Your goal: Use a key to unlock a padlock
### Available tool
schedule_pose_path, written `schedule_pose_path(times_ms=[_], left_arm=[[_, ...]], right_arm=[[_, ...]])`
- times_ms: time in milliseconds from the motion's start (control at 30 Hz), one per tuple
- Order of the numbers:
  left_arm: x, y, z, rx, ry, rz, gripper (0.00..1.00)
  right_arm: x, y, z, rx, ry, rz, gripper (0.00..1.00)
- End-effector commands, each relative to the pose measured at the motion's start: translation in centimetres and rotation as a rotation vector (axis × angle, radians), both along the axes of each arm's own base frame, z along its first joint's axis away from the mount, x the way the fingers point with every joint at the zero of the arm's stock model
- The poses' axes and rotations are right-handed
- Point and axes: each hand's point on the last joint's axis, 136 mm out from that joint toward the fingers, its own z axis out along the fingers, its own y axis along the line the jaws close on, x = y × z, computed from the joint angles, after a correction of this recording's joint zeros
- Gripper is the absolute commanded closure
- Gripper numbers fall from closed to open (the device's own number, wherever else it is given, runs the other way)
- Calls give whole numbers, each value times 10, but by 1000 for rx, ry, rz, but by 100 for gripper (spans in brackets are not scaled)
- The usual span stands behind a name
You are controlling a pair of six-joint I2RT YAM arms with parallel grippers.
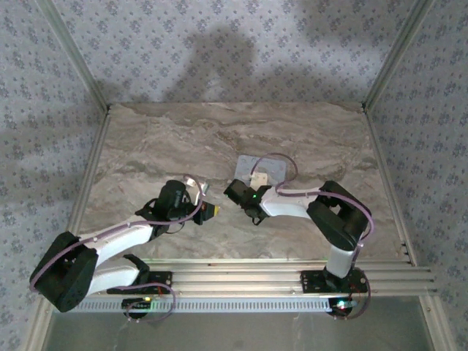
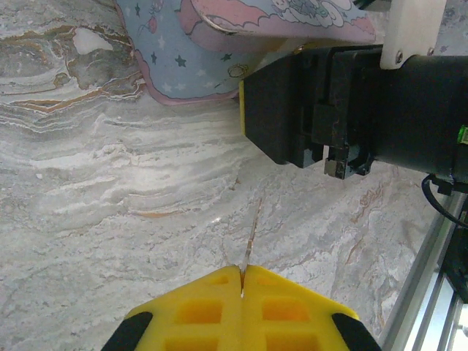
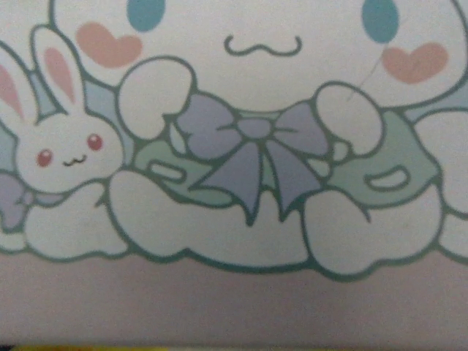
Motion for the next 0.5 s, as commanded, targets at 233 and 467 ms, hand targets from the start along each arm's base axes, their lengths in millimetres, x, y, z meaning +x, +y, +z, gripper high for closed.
schedule_pose_path(times_ms=[233, 467], left_arm=[[1, -6, 5, -15, -22, -17, 100], [-1, -5, 6, -15, -23, -15, 100]], right_arm=[[11, -5, -5, -24, -70, -25, 59], [14, -1, 0, -29, -72, 10, 75]])
